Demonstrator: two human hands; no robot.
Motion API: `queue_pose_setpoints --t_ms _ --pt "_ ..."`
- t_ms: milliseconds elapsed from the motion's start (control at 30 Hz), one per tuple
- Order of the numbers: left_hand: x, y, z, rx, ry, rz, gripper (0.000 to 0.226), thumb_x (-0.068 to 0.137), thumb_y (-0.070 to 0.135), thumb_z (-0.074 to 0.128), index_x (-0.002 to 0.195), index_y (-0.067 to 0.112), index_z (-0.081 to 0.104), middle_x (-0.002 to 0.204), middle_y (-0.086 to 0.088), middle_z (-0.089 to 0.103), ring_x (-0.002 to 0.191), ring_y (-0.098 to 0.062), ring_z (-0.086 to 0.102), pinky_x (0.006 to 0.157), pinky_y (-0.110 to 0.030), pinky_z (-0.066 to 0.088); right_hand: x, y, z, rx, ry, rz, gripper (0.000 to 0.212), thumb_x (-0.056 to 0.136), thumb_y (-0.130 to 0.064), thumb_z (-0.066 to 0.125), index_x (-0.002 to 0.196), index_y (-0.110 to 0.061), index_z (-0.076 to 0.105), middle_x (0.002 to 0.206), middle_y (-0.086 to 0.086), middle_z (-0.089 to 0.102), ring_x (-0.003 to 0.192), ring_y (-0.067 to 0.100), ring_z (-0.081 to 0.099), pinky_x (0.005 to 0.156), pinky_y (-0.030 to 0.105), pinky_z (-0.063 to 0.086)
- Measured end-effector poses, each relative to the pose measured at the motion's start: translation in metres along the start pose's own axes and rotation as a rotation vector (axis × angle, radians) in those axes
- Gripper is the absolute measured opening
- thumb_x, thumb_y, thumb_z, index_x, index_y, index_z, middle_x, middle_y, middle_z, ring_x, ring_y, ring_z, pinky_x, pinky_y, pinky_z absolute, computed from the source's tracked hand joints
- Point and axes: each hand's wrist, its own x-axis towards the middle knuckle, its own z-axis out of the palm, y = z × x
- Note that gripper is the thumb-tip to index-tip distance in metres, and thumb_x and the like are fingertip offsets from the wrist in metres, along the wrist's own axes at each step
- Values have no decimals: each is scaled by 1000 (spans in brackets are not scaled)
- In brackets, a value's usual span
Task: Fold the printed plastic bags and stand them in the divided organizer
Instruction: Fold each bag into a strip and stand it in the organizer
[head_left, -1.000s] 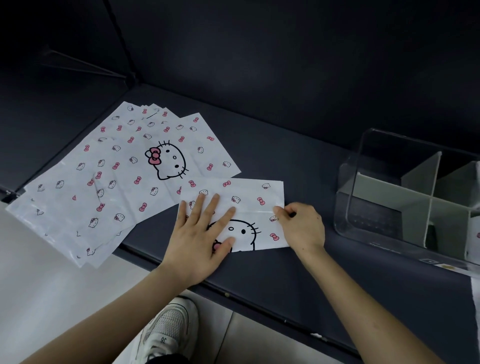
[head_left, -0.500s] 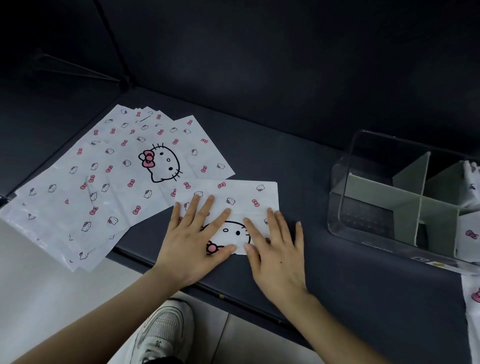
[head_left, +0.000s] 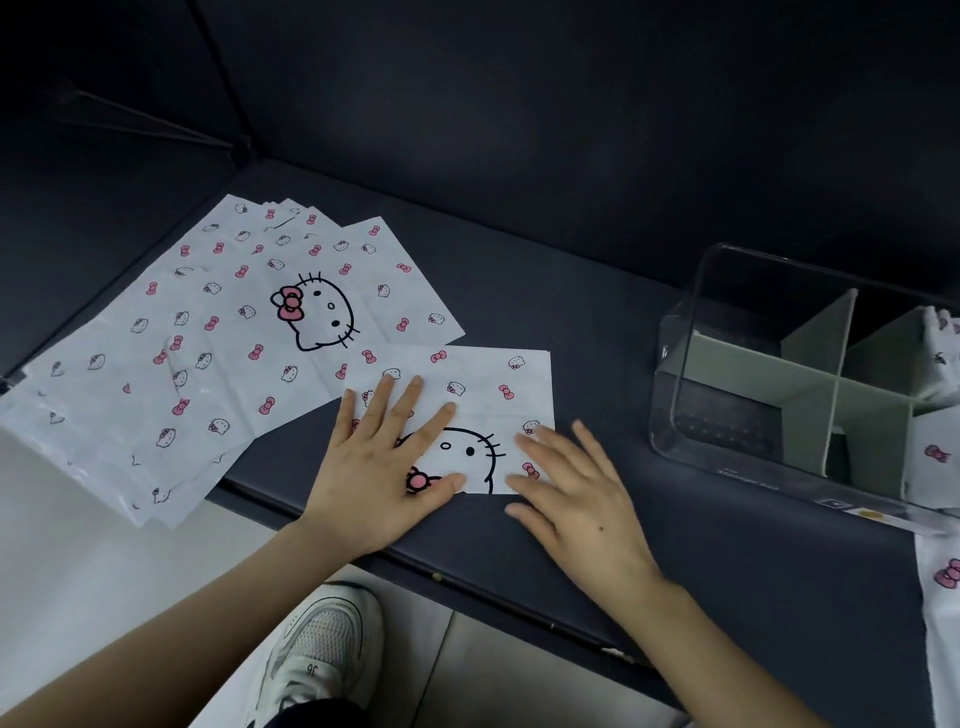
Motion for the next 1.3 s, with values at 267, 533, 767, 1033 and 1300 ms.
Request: queue_pose_setpoints --t_ms 267,533,767,1033,1300 --pt "-10 -24 -32 -787 -28 8 74 78 79 45 129 27 55 145 7 47 141 -2 26 119 -25 8 9 -3 -4 71 -47 15 18 88 -7 51 72 -7 60 66 2 59 63 20 60 114 21 27" --pt "-19 -36 -48 -838 -101 -131 15 87 48 62 98 57 67 110 28 66 109 6 58 91 -8 40 11 -7 -38 676 -279 583 12 93 -31 56 82 -26 55 73 -5 64 68 13 60 69 31 50" --pt "0 -23 -45 -744 19 -339 13 96 29 54 108 29 61 97 26 61 91 4 56 74 2 34 32 8 -38 1045 -141 961 12 86 -8 68 77 -15 69 79 8 70 73 12 62 65 24 47" --pt "14 -10 -42 -669 201 -474 27 92 27 61 116 21 51 80 5 69 75 -20 59 68 -28 42 46 14 -7 548 -136 1056 27 85 -20 63 78 6 59 70 13 67 57 13 63 62 37 49" --pt "14 -4 -25 -96 417 -313 48 89 38 47 119 3 60 97 -17 61 86 -37 57 79 -43 41 44 -1 -4 315 -112 969 29 92 -25 57 69 -14 41 60 -3 44 63 23 44 59 33 33"
